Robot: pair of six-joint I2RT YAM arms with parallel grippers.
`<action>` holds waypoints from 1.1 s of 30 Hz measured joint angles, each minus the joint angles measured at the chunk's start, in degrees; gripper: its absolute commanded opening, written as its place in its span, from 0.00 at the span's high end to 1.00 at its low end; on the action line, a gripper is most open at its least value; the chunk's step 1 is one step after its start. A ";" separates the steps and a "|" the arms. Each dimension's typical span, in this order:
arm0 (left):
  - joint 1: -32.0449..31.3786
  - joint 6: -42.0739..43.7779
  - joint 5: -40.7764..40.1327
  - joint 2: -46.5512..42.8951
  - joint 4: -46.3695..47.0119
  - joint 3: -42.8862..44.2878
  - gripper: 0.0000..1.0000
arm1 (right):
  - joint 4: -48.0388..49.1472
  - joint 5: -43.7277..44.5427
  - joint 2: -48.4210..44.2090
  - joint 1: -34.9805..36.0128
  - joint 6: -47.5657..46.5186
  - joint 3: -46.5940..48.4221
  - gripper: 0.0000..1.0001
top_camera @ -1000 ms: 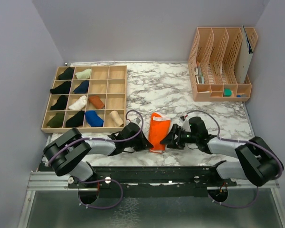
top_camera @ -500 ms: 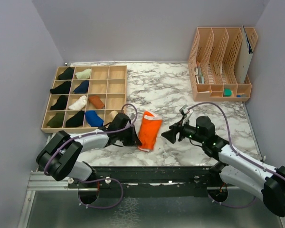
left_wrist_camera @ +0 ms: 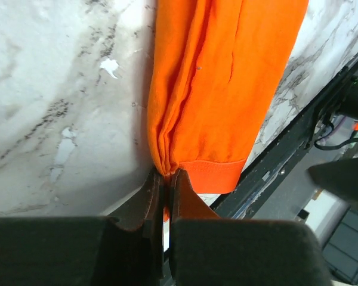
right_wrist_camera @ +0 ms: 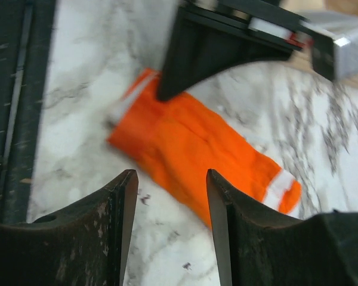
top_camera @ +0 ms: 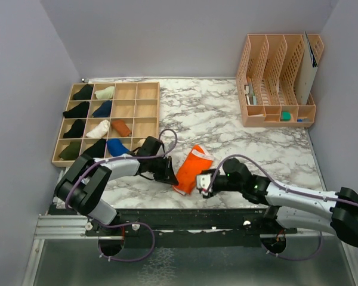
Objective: Roll the underwear
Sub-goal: Roll the underwear to the center of the board.
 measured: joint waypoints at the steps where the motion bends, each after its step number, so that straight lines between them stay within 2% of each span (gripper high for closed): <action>1: 0.83 0.09 0.61 0.55 -0.20 0.31 1.00 | 0.09 0.07 0.09 2.23 -1.77 -0.79 0.48; 6: 2.03 0.00 3.72 2.71 0.00 1.18 1.00 | 2.49 2.47 2.38 11.80 -6.93 -4.24 0.48; 11: 2.08 0.17 4.98 3.32 0.17 1.22 1.00 | 6.91 6.64 8.59 16.22 -10.14 -6.25 0.47; 20: 2.69 1.53 6.34 4.26 -0.83 1.97 1.00 | 21.70 14.34 17.16 16.94 -15.15 -7.91 0.47; 33: 3.54 1.44 7.98 6.21 -0.96 2.82 1.00 | 29.14 14.56 21.73 17.44 -16.61 -8.61 0.51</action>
